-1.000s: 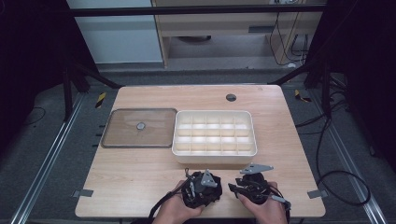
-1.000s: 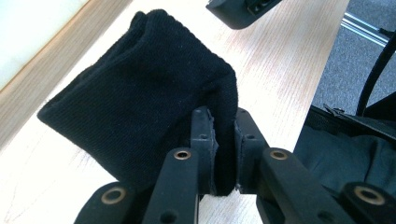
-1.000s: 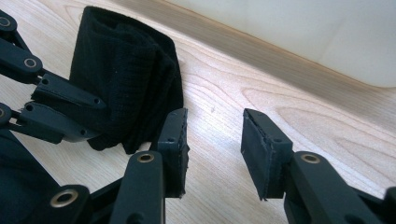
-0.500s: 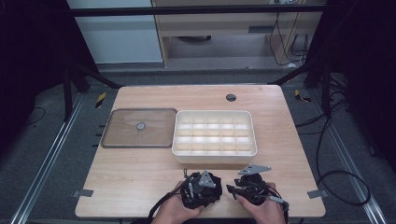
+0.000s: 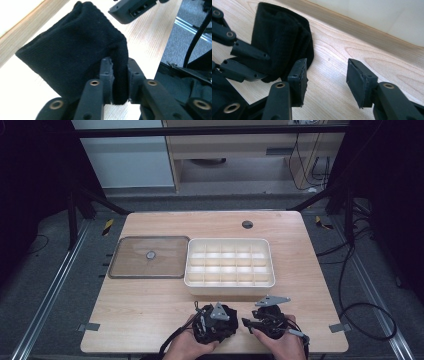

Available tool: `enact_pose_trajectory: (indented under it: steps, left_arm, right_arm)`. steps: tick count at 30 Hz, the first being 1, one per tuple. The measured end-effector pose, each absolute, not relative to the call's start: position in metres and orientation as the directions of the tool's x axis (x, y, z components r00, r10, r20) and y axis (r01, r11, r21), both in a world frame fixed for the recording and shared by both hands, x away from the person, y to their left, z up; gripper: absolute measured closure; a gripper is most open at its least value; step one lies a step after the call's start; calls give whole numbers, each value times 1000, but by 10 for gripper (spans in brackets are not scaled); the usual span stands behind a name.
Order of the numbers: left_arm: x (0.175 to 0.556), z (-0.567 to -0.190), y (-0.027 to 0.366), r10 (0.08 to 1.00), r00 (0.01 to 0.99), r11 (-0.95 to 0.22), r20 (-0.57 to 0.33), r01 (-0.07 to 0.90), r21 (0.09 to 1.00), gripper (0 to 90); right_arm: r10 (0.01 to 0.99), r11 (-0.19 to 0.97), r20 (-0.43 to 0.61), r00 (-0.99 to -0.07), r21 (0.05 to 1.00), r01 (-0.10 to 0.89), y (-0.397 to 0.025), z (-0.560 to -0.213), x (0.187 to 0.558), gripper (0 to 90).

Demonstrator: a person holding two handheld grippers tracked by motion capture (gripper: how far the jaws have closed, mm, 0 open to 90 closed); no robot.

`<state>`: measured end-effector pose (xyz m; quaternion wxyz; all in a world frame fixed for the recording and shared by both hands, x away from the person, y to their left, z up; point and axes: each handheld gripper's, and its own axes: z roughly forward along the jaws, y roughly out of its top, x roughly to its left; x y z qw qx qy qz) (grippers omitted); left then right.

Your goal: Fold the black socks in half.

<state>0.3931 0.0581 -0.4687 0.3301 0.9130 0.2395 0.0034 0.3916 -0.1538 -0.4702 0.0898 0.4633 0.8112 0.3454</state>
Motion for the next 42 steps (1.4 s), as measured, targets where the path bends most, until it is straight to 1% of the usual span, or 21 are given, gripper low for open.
enact_pose_trajectory:
  steps: [2,4,7,9,11,15,19,24,38,41,42]
  left_arm:
    - [393,-468,58,444,880,-658,-168,448,605,713]
    - [392,-467,58,444,880,-656,-165,445,609,680]
    - [391,-466,58,445,882,-651,-152,435,622,614]
    - [390,-464,58,445,884,-650,-139,426,630,587]
    - [390,-464,58,442,887,-646,-132,417,639,538]
    - [390,-463,58,436,891,-646,-126,407,646,493]
    - [389,-461,57,437,892,-637,-119,400,659,468]
    - [387,-456,59,437,893,-629,-110,391,672,453]
    - [385,-447,60,439,893,-623,-94,379,685,447]
    - [386,-446,60,448,890,-627,-89,383,679,474]
    - [386,-446,60,448,890,-627,-89,383,679,499]
  right_arm:
    - [815,333,174,-553,640,693,-154,-470,391,491]
    - [817,335,171,-551,637,694,-154,-471,391,470]
    - [821,332,167,-546,639,694,-154,-471,392,434]
    - [823,328,169,-543,638,696,-153,-470,392,423]
    - [824,330,163,-542,640,694,-153,-471,392,407]
    - [829,322,167,-534,637,700,-153,-472,392,381]
    - [828,323,165,-537,641,696,-152,-471,392,358]
    - [838,307,167,-520,643,702,-155,-470,392,336]
    - [844,290,169,-509,654,698,-161,-467,393,327]
    - [845,287,170,-507,656,698,-161,-466,393,327]
    - [846,285,172,-505,655,700,-161,-466,393,327]
